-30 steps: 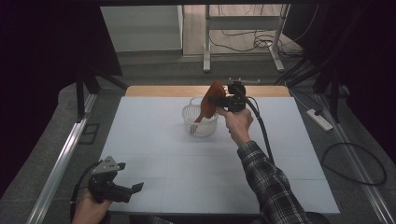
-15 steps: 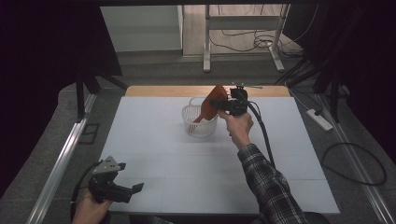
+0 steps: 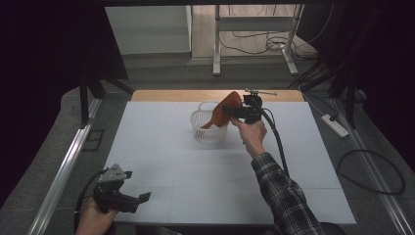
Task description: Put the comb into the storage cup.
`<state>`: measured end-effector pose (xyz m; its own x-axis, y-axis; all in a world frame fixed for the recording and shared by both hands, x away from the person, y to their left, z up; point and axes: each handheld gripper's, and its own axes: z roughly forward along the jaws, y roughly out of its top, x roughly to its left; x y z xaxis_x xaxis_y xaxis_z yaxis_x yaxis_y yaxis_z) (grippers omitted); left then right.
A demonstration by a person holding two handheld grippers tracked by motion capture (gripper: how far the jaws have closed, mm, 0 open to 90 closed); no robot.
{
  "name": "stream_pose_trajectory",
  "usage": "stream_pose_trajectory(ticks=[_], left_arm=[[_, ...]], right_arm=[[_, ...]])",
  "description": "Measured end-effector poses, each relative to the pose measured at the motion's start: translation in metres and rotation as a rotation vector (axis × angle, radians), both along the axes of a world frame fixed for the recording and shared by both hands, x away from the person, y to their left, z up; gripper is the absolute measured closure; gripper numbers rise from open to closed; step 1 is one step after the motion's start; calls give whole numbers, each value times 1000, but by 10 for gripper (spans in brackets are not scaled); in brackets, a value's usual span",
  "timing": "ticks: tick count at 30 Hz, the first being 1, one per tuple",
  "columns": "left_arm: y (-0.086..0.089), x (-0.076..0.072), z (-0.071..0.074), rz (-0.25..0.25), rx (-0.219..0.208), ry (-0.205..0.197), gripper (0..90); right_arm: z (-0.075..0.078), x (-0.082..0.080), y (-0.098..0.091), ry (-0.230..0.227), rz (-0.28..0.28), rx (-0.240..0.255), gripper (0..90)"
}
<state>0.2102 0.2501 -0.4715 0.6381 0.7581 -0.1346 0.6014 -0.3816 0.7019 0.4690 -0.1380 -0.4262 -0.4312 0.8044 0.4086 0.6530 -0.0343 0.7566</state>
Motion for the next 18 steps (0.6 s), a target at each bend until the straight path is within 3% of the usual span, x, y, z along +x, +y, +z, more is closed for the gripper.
stream_pose_trajectory(ticks=[12, 18], left_arm=[[0, 0, 0, -1, 2, 1, 0], [0, 0, 0, -1, 0, 1, 0]], right_arm=[[0, 0, -1, -15, 17, -51, 256], [4, -2, -2, -24, 48, -65, 224]])
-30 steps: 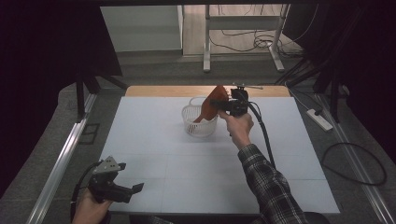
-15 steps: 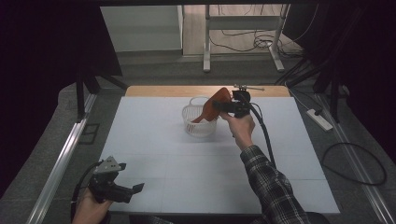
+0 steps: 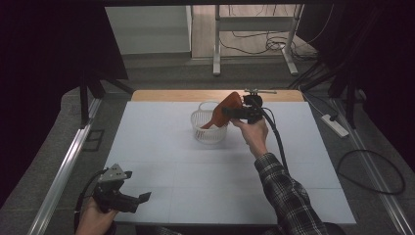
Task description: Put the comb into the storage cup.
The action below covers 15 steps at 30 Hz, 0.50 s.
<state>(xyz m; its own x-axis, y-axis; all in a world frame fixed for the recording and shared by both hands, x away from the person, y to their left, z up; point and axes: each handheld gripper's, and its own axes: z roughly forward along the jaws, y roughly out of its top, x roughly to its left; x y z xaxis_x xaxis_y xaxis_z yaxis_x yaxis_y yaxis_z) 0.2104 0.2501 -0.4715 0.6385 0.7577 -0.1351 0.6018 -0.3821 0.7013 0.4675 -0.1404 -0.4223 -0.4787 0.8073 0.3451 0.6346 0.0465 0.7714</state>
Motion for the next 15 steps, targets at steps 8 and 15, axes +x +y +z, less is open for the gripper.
stream_pose_trajectory(ticks=[8, 15], left_arm=[[0, 0, 0, 0, 1, 2, 0], [0, 0, 0, 0, 1, 1, 0]], right_arm=[[3, -2, -2, -11, 45, -8, 194], [6, -4, -2, -20, 60, -23, 184]])
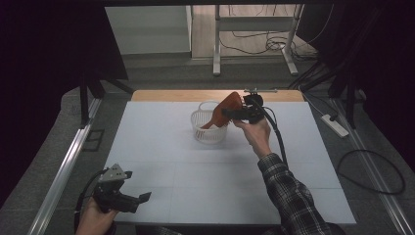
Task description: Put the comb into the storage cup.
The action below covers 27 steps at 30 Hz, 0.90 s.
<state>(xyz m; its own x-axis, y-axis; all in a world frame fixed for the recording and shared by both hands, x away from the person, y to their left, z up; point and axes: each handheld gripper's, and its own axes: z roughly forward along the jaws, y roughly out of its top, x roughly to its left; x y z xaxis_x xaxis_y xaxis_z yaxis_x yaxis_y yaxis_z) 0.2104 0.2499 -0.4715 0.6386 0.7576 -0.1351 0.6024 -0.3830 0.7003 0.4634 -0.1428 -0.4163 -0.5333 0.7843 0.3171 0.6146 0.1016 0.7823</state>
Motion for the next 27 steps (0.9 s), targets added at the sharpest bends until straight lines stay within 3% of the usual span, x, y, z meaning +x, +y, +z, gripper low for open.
stream_pose_trajectory(ticks=[12, 13, 19, 27], left_arm=[[0, 0, 0, 0, 0, 0, 0], [0, 0, 0, -2, 3, 1, 0], [0, 0, 0, -3, 4, 0, 0], [-1, 0, 0, -4, 5, 0, 0]], right_arm=[[3, -3, 0, -7, 30, -54, 164], [4, -4, 1, -14, 40, -83, 154], [6, -6, 1, -15, 58, -112, 126], [9, -9, 0, 4, 97, -114, 67]])
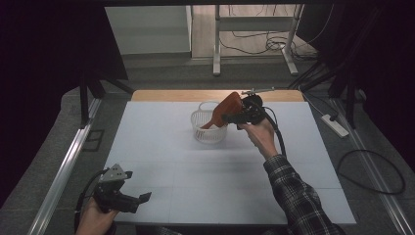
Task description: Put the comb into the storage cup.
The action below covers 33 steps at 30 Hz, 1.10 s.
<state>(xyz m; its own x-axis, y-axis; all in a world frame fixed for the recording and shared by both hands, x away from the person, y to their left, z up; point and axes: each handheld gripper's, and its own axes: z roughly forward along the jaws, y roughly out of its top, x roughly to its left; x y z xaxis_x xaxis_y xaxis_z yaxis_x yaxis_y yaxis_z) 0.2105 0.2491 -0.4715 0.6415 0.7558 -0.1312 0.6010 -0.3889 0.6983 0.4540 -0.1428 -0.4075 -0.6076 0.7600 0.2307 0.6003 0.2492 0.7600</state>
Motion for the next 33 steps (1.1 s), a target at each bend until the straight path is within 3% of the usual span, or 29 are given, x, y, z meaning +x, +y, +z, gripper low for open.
stream_pose_trajectory(ticks=[15, 21, 33], left_arm=[[1, 0, 0, 5, -15, -2, 0], [1, 0, 0, 4, -14, -1, 0], [1, 0, 0, 6, -14, 1, 0]], right_arm=[[1, -10, -3, -61, 62, -124, 0], [0, -16, -7, -87, 67, -142, 0], [-2, -28, -13, -100, 91, -129, 0]])
